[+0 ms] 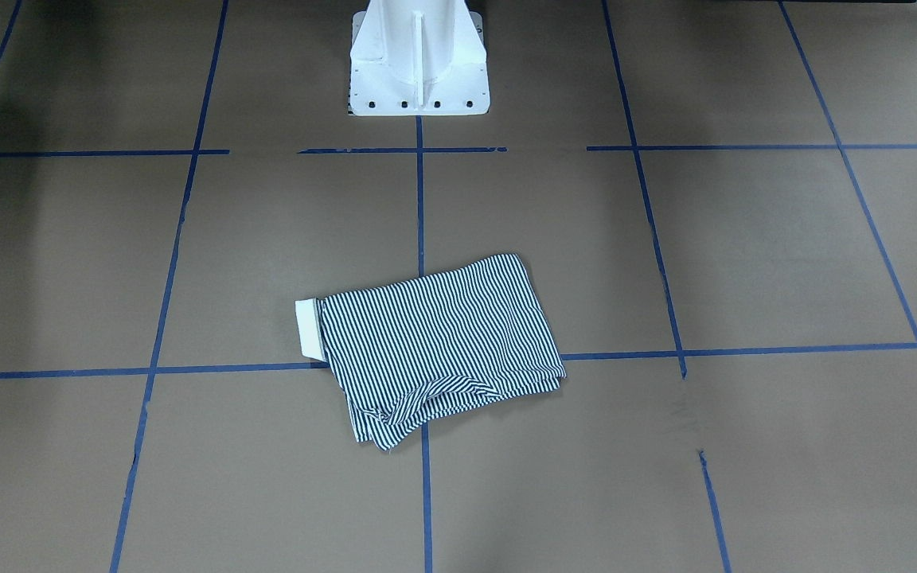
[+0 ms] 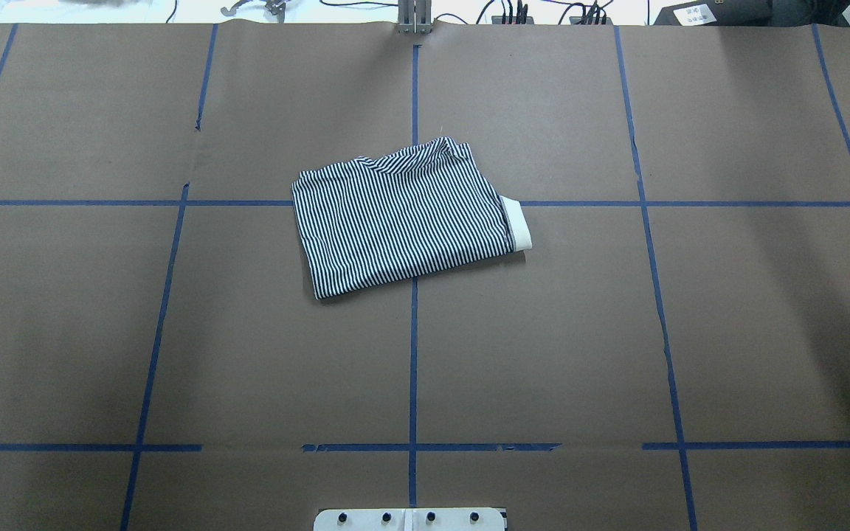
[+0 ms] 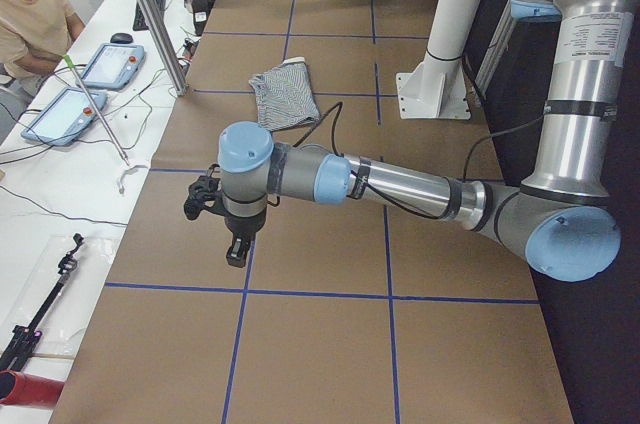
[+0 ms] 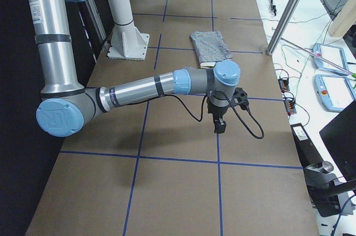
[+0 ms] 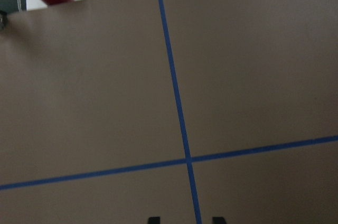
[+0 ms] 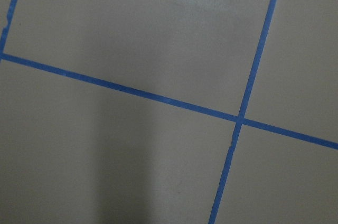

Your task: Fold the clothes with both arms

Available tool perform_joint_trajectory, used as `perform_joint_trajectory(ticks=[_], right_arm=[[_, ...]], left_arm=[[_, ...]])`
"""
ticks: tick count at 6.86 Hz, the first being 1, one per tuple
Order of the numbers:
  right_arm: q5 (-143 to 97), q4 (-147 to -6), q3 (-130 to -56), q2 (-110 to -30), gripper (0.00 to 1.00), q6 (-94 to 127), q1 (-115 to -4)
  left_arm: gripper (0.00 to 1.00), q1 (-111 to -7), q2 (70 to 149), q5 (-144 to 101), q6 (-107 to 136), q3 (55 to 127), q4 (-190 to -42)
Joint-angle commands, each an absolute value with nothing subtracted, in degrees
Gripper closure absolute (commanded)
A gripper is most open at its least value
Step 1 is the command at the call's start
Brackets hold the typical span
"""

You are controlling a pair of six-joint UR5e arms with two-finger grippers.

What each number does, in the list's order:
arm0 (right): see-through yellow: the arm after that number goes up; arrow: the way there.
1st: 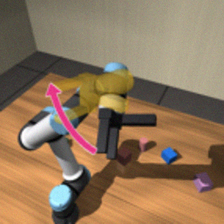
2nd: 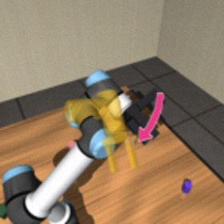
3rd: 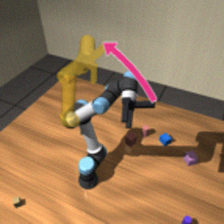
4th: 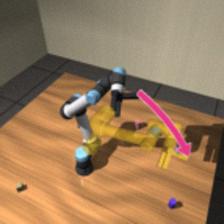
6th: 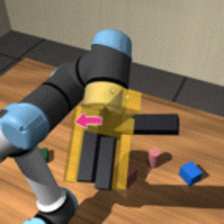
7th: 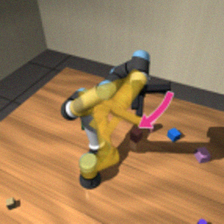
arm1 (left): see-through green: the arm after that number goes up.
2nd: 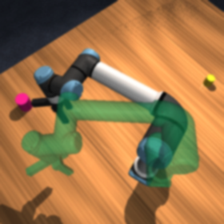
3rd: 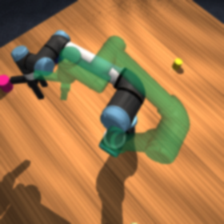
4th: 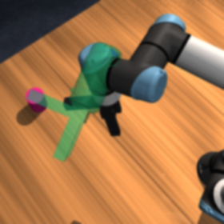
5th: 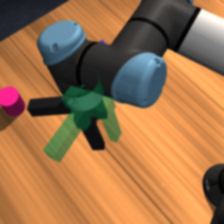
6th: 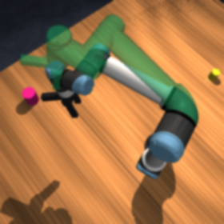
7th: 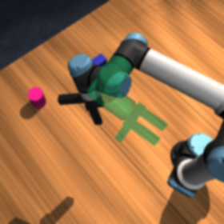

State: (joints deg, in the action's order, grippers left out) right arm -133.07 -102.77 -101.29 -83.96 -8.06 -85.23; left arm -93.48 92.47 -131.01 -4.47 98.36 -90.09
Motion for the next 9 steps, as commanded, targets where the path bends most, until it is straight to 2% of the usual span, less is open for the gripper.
perform_joint_trajectory(ticks=[1, 2, 5, 9], right_arm=[[-130.34, -101.79, -101.61, -84.81, 0.0, -6.24, -81.83], [-130.52, -100.73, -100.04, -84.81, 0.0, -5.98, -81.65], [-130.69, -100.72, -97.66, -84.73, 0.0, -6.06, -81.74], [-130.61, -100.72, -97.56, -85.08, 0.0, -6.33, -81.91]], left_arm=[[0.0, -88.64, 89.65, -131.48, -4.57, 97.48, -93.96], [0.0, -87.55, 89.39, -131.48, -4.66, 99.12, -93.61], [0.0, -87.28, 88.77, -131.22, -4.75, 98.09, -93.34], [0.0, -89.55, 87.81, -131.4, -4.57, 97.38, -92.56]])
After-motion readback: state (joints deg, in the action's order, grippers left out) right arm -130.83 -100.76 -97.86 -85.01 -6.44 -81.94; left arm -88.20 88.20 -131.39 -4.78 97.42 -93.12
